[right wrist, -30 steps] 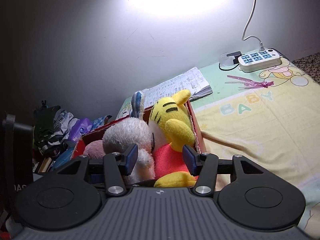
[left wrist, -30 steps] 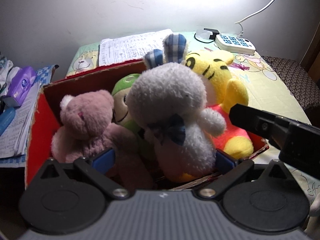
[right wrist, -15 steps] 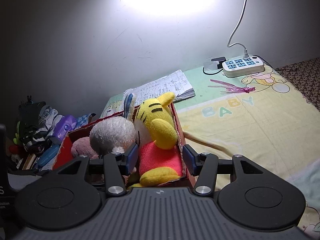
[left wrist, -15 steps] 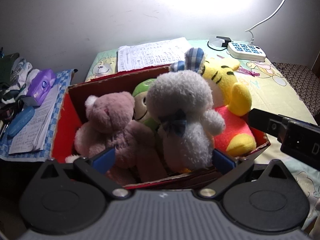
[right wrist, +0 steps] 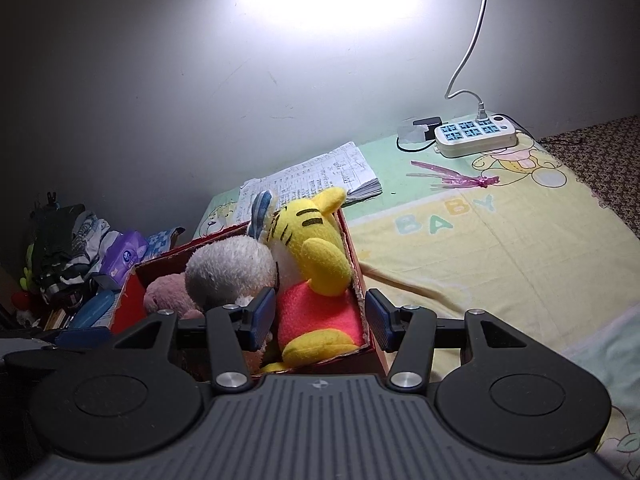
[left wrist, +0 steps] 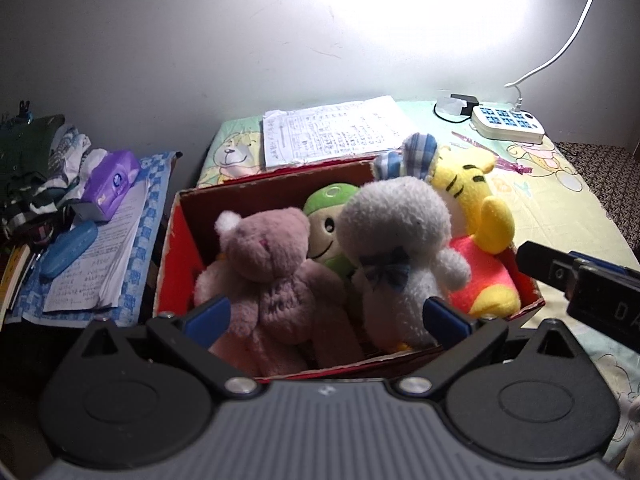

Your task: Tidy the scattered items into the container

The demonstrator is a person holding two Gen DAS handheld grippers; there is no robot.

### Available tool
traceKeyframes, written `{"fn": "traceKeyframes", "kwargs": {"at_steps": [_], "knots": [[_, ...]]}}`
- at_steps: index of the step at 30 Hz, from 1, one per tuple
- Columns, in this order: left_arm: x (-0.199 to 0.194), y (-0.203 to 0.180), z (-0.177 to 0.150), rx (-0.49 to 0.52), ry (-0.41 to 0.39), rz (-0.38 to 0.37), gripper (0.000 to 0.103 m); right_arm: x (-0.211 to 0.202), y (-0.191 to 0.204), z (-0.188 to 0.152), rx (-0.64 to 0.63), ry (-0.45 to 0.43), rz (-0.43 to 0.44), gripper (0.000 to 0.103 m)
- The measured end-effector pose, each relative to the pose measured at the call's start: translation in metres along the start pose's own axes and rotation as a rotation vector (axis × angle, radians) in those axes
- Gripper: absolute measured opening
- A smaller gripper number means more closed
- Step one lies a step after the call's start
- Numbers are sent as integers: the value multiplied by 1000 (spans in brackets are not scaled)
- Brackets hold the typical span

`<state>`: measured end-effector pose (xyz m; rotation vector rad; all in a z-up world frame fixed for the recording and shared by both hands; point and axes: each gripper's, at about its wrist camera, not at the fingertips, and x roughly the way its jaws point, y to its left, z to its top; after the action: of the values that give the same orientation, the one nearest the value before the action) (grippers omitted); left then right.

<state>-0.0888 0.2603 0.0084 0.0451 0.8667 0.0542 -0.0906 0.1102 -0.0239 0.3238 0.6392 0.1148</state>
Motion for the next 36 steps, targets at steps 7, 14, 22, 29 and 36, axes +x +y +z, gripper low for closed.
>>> {"fn": "traceKeyframes", "kwargs": {"at_steps": [7, 14, 22, 29, 36], "knots": [[7, 15, -11, -33, 38, 16, 102, 3, 13, -5, 1, 23, 38, 53], [14, 25, -22, -60, 75, 38, 102, 7, 26, -16, -20, 51, 63, 53], [15, 24, -27, -58, 92, 24, 102, 7, 31, -22, -19, 56, 83, 53], [15, 23, -21, -86, 101, 14, 102, 9, 32, -16, -42, 56, 103, 53], [9, 20, -10, -82, 51, 29, 102, 12, 29, -8, -62, 61, 102, 53]]}}
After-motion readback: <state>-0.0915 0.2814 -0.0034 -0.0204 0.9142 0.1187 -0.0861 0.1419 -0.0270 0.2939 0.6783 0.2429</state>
